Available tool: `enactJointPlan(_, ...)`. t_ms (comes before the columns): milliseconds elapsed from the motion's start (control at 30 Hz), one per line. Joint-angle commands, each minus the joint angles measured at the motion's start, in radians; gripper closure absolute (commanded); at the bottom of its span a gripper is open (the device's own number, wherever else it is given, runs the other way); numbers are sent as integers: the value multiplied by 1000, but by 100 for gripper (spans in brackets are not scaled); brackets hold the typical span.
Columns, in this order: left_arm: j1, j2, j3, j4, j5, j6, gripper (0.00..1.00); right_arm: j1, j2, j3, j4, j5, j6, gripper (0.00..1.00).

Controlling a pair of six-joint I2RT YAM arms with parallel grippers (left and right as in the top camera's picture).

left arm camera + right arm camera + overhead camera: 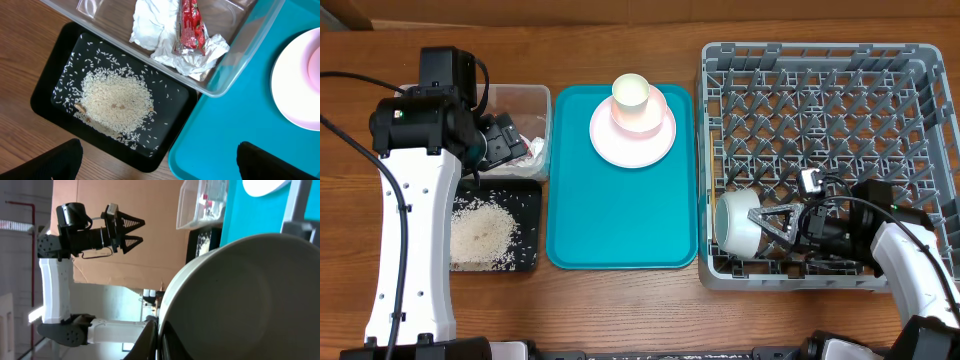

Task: Sort waste into correct bins and load items into the dishwasher
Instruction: 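Tilt the bowl upright in the rack and open the right gripper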

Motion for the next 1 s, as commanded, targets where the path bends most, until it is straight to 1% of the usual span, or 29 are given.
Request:
enactJointPlan(0,-1,4,10,1,-6,-3,0,-8,-5,-7,15,-11,21,96)
enactJointPlan(367,-1,4,10,1,-6,-3,0,-8,-5,-9,-5,123,21,95)
enactJointPlan(467,-1,4,10,1,-6,-3,0,-8,-5,-9,-3,140,19,89)
enactJointPlan(500,-1,4,10,1,-6,-3,0,-8,-5,-9,9,139,18,84)
enactJointPlan(600,-1,4,10,1,-6,-3,0,-8,-5,-8,34,139,18,76)
enactJointPlan(667,-1,4,10,1,-6,-3,0,-8,-5,-7,39,143,18,66)
enactJointPlan(700,-1,4,10,1,-6,-3,0,-10,-5,-6,39,143,18,64)
enactJointPlan(833,-1,4,10,1,-6,-3,0,-39,-5,5,35,171,35,60)
enactJointPlan(967,-1,3,10,1,-6,-3,0,-87,-5,39,33,288,92,59)
